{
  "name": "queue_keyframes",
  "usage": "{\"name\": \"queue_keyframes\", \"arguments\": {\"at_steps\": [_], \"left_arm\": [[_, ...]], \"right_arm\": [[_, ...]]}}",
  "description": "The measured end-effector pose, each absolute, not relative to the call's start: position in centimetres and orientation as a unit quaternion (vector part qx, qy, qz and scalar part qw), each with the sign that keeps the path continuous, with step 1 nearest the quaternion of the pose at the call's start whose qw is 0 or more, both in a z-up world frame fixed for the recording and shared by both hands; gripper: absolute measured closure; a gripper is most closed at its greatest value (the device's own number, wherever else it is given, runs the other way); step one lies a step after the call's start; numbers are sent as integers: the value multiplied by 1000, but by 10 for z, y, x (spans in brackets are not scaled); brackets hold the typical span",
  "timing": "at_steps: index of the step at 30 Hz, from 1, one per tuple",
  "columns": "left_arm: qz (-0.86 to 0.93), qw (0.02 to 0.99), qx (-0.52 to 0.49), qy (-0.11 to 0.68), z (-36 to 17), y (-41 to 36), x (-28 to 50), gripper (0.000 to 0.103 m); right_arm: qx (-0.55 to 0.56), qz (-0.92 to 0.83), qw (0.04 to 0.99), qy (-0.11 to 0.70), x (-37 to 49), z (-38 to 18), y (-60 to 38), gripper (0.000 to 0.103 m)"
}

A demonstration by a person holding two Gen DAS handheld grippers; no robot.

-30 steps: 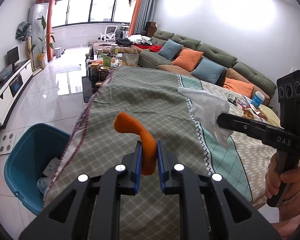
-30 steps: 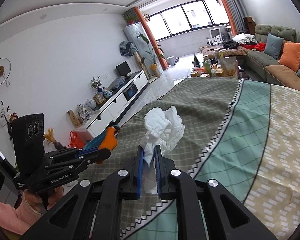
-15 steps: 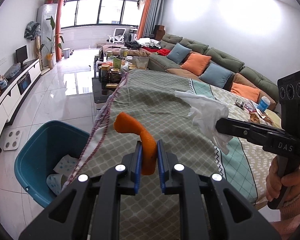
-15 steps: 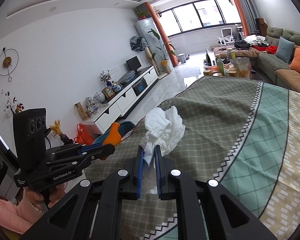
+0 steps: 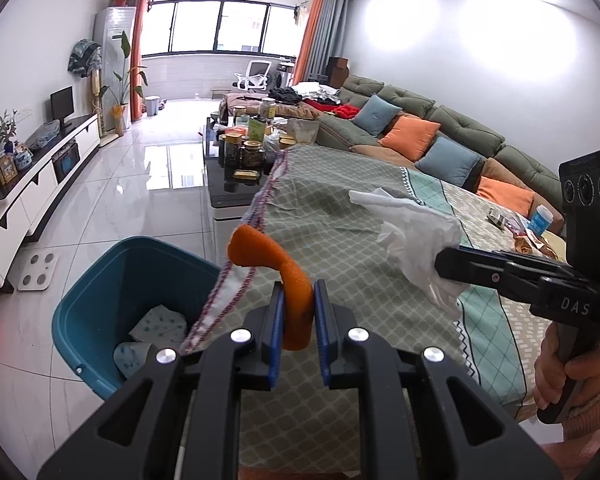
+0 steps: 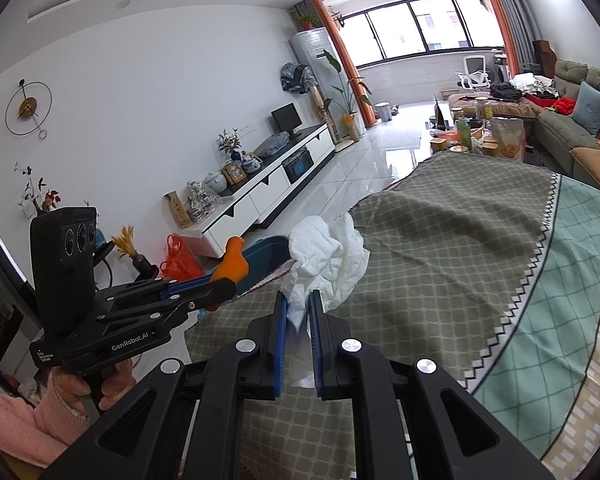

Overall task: Collect trash
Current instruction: 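Carry the orange peel and tissue to the teal bin and release both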

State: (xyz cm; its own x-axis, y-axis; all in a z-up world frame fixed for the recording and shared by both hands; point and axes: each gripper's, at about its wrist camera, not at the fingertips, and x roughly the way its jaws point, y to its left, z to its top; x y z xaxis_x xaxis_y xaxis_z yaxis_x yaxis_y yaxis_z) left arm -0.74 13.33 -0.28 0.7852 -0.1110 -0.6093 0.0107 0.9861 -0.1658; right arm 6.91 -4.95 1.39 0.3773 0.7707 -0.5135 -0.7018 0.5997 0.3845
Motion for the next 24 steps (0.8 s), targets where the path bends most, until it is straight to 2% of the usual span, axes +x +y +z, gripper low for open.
{"name": "queue_keyframes", "arguments": {"at_steps": [24], "left_arm": [[34,945,-94,312,3,175,-20,87]], "right_arm": [[33,506,792,341,64,11,10,92]]}}
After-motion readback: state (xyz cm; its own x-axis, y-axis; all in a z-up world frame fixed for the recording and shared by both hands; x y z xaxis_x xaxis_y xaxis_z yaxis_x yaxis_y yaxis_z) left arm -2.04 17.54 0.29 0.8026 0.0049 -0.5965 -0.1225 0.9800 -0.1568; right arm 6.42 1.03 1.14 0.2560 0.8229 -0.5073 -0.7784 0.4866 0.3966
